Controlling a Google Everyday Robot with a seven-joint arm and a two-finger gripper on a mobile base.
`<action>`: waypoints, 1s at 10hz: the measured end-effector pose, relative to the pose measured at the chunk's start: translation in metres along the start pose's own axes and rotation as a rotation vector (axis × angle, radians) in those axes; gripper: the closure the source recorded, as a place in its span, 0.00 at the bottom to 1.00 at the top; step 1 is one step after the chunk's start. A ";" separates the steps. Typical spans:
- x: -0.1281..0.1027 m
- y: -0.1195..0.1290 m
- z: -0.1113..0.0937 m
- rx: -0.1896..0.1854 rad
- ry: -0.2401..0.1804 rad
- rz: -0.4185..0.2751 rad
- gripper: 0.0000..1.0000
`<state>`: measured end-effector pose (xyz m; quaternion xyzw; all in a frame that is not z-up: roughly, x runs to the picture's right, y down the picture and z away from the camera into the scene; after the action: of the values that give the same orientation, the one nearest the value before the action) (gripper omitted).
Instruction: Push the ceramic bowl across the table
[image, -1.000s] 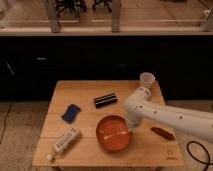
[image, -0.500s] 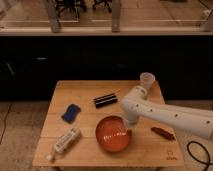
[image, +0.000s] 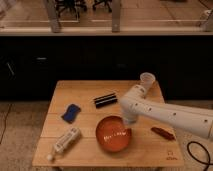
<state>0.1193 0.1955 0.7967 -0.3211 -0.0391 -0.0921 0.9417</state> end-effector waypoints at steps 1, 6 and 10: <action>-0.003 -0.004 0.000 0.004 -0.001 -0.008 0.98; -0.003 -0.019 0.001 0.021 -0.006 -0.028 0.98; -0.010 -0.036 0.000 0.036 -0.014 -0.051 0.92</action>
<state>0.1020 0.1696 0.8168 -0.3038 -0.0554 -0.1134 0.9443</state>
